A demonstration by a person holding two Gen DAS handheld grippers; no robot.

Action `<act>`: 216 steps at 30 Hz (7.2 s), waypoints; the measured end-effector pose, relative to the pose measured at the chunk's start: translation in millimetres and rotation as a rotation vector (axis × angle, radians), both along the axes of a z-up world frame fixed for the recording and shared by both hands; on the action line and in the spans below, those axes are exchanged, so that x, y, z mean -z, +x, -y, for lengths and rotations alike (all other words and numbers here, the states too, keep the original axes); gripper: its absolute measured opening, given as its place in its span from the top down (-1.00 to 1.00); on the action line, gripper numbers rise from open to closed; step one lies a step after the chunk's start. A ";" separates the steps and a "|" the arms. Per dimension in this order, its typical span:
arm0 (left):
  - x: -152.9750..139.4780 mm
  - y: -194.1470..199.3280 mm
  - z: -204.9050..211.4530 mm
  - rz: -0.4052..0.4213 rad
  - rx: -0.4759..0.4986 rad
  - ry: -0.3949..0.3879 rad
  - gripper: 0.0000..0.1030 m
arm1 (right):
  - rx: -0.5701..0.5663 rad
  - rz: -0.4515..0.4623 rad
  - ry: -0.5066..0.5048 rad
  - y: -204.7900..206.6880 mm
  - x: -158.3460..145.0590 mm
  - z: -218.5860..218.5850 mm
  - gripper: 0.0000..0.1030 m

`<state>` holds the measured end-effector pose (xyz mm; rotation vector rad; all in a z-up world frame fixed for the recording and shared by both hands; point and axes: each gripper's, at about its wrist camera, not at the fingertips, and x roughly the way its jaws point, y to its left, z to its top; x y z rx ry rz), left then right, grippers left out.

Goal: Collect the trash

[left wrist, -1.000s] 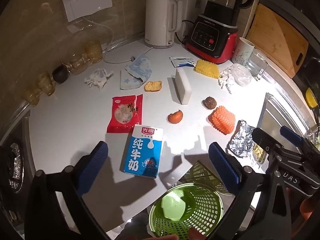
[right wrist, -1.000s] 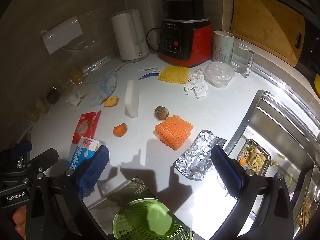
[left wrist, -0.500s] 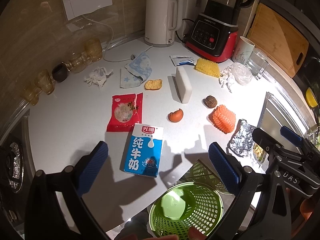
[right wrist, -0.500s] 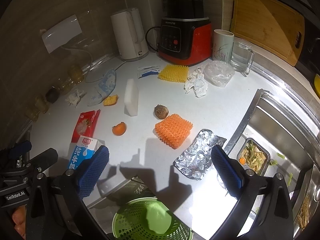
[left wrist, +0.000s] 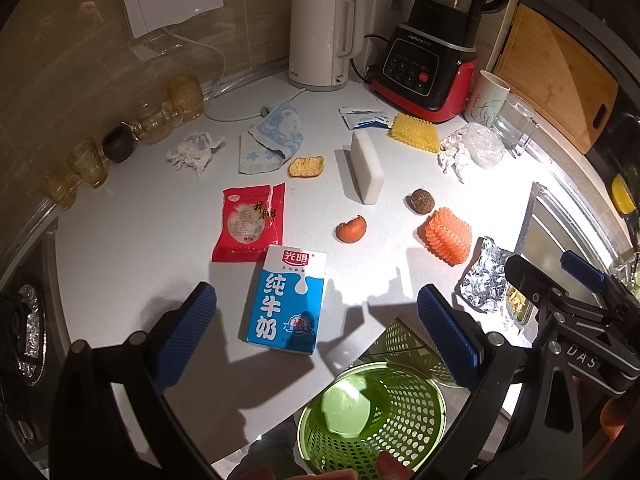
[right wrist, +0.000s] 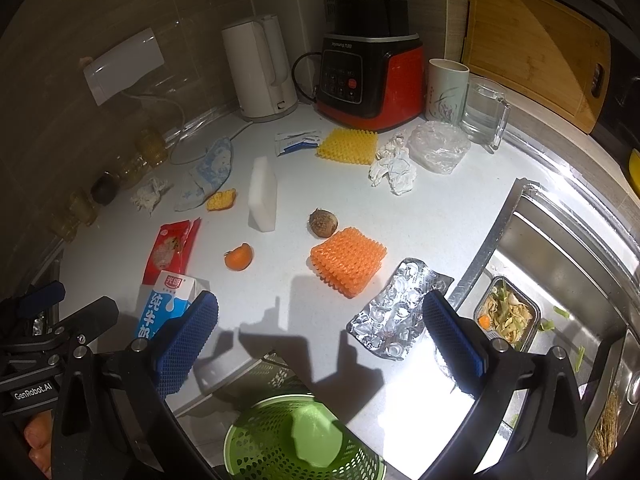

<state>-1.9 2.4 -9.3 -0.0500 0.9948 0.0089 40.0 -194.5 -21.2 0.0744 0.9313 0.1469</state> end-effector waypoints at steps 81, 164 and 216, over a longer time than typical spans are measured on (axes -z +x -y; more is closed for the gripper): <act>142.8 61.2 -15.6 -0.187 -0.015 0.067 -0.29 | -0.290 -0.059 -0.035 86.1 96.0 21.0 -0.96; 241.0 -168.7 119.2 -0.391 0.601 -0.010 -0.28 | 0.002 -0.105 0.122 -202.1 112.0 89.1 -0.56; 112.2 91.2 -68.0 -0.012 -0.198 -0.044 -0.78 | -0.378 0.002 0.065 46.4 59.6 -3.7 -0.56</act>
